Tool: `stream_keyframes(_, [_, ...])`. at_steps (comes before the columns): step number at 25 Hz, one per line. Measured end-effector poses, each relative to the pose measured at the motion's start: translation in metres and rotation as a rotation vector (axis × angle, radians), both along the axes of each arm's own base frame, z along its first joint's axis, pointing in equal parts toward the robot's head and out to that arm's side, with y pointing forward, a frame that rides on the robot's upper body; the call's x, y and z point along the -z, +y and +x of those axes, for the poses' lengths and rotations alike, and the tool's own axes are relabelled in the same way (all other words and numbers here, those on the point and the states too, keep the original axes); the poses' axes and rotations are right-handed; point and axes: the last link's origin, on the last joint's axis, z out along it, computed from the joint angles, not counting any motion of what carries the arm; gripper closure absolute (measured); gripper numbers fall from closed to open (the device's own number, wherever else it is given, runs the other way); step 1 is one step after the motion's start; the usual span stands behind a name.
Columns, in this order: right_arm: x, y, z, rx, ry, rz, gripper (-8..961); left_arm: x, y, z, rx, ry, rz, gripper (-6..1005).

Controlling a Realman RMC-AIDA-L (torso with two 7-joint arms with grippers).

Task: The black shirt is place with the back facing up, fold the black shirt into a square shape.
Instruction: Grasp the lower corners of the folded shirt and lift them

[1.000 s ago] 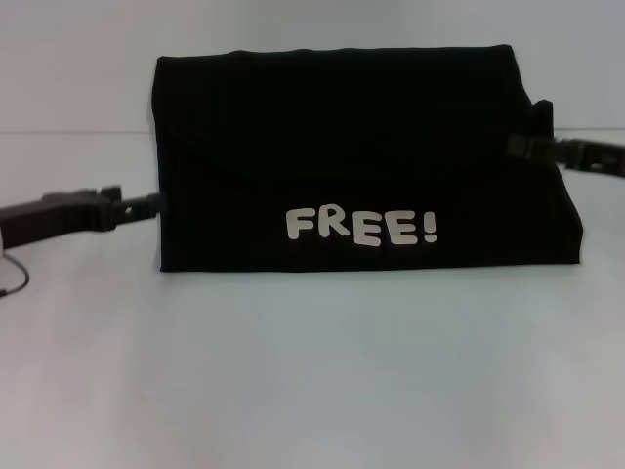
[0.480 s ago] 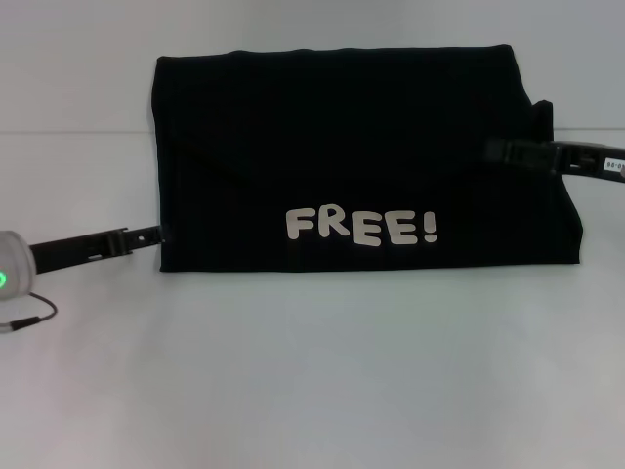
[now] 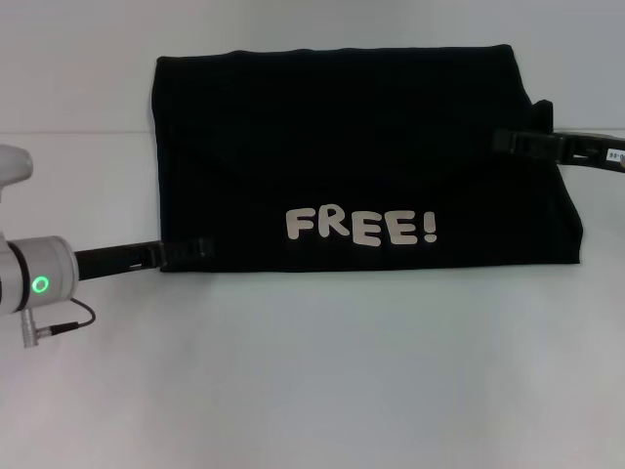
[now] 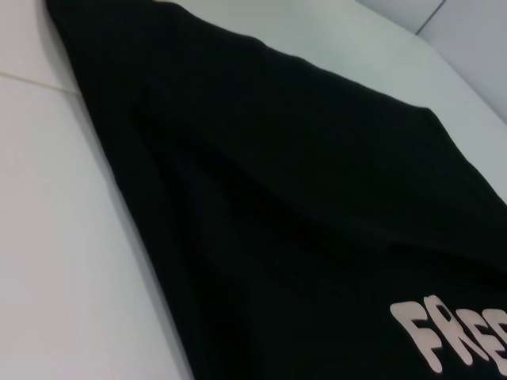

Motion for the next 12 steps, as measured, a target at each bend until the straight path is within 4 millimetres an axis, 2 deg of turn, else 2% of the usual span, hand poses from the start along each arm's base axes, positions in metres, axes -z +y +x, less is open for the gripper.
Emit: stream_keyframes(12, [-0.0004,-0.0014,0.0046,0.01,-0.008,0.007,302,0.0066,0.0002,0.0022,0.011,0.022,-0.021,99])
